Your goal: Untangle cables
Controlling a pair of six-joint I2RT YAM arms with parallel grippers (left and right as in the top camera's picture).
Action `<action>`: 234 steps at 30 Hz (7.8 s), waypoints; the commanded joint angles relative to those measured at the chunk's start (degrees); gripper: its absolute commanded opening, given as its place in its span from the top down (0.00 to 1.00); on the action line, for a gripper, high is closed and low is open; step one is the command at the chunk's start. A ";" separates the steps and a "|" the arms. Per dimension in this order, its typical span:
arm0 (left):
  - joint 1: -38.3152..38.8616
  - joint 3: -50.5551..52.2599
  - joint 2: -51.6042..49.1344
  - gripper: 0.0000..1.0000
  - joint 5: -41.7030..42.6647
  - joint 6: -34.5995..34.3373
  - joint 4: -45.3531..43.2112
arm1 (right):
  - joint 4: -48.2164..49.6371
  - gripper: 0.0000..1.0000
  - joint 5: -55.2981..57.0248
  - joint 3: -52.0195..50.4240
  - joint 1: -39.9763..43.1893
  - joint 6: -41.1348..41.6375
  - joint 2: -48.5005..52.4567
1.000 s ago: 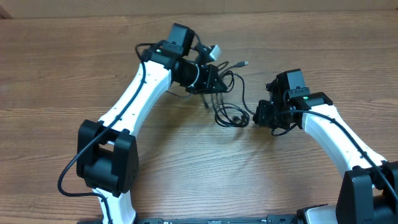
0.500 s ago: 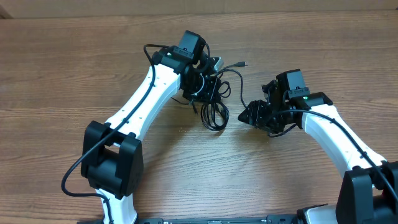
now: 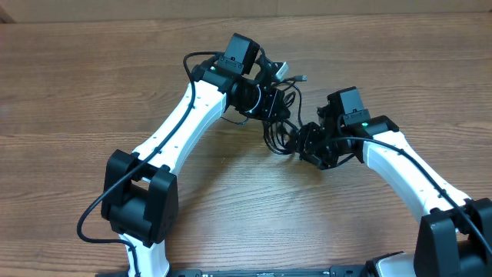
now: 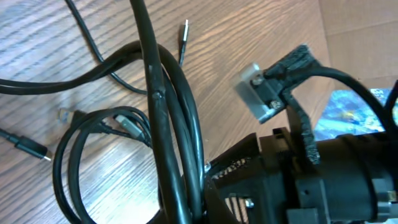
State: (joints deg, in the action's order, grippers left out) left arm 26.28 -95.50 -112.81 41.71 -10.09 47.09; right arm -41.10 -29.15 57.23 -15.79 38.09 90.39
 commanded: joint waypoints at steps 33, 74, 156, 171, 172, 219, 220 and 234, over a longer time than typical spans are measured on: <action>-1.62 -0.72 1.09 0.96 11.65 -11.34 -2.36 | 6.80 0.96 8.50 -1.64 -1.88 17.20 0.13; -1.29 9.77 0.61 0.46 -34.60 -4.70 5.49 | -1.42 0.62 6.64 2.86 -0.31 -7.15 0.02; -8.26 -0.59 8.46 0.71 -38.73 -12.22 23.98 | 34.93 0.90 24.50 2.91 -12.50 -51.89 19.04; -4.74 0.83 8.11 0.91 -31.08 -8.70 21.92 | 23.71 0.96 23.50 2.91 -11.04 0.42 13.53; -4.28 1.16 8.09 0.88 -31.10 -9.88 21.77 | 23.02 0.96 23.50 2.91 -11.04 2.75 13.53; 0.74 26.12 3.74 0.60 -27.32 -54.69 -9.05 | 17.75 0.96 21.40 2.91 -11.08 9.86 13.53; 0.74 26.12 3.74 0.60 -27.36 -54.66 -9.03 | 17.75 0.96 21.38 2.91 -11.08 9.86 13.55; 1.40 26.16 3.34 0.61 -29.07 -54.27 -7.54 | 16.94 0.96 21.40 2.91 -11.08 9.88 13.53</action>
State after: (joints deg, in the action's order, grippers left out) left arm 27.05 -69.95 -108.53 14.11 -63.75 39.40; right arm -24.08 -7.70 58.98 -27.03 47.94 105.49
